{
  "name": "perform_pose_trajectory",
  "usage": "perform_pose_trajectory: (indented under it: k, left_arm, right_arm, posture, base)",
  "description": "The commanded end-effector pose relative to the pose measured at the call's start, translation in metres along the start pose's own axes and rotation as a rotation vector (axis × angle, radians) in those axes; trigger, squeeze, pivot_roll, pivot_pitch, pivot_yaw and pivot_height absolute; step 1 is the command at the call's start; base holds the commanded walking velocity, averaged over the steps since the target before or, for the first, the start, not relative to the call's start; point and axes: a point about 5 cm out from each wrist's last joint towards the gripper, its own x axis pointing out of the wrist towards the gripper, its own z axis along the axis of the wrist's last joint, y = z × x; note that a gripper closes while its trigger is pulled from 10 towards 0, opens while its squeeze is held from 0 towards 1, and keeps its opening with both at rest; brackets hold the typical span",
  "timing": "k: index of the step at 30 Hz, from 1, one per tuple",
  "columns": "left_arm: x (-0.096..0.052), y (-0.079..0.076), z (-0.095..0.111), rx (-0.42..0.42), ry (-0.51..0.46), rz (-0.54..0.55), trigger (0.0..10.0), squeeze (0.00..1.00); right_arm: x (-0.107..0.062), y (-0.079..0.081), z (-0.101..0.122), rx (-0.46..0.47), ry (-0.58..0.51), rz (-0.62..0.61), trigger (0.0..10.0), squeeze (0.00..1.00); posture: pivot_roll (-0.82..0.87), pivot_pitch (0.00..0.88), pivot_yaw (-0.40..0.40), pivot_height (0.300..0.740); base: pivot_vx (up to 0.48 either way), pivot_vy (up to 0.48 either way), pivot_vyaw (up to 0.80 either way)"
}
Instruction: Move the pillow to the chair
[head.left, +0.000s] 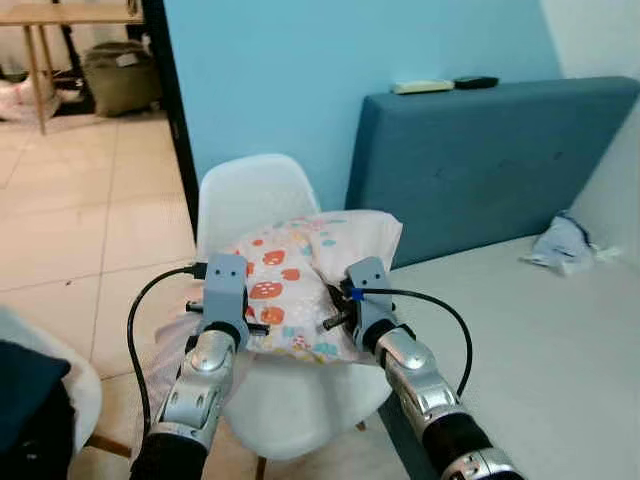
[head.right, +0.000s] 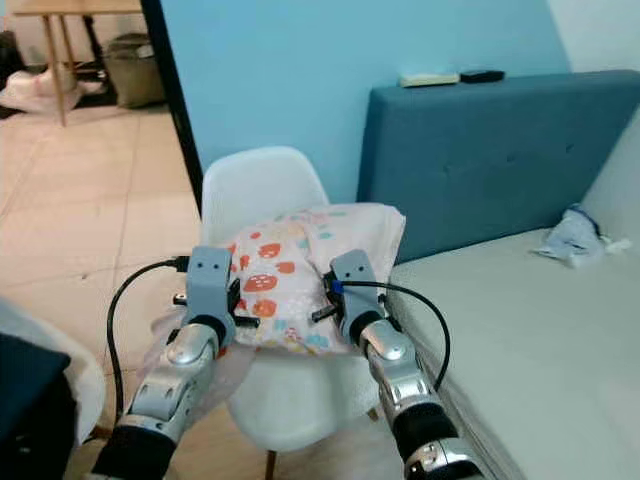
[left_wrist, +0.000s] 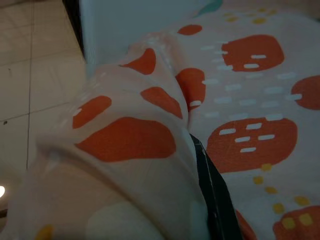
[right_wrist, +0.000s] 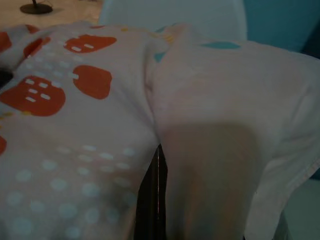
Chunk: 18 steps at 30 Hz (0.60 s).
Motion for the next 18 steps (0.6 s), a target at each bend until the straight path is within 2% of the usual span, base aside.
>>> perform_pose_trajectory:
  k: [1, 18]
  left_arm:
    - [0.0014, 0.0307, 0.0004, 0.038, 0.000, 0.147, 10.0, 0.00]
    - [0.0031, 0.0213, -0.0043, 0.058, 0.058, 0.098, 10.0, 0.00]
  right_arm:
    - [-0.0079, -0.0196, -0.0069, 0.011, 0.023, -0.096, 10.0, 0.00]
    - [-0.0079, -0.0187, -0.0083, 0.012, 0.030, -0.096, 10.0, 0.00]
  posture:
    - [-0.03, 0.041, -0.060, 0.740]
    - [-0.03, 0.058, -0.059, 0.740]
  base:
    - [0.000, 0.000, 0.80]
    - [0.000, 0.000, 0.80]
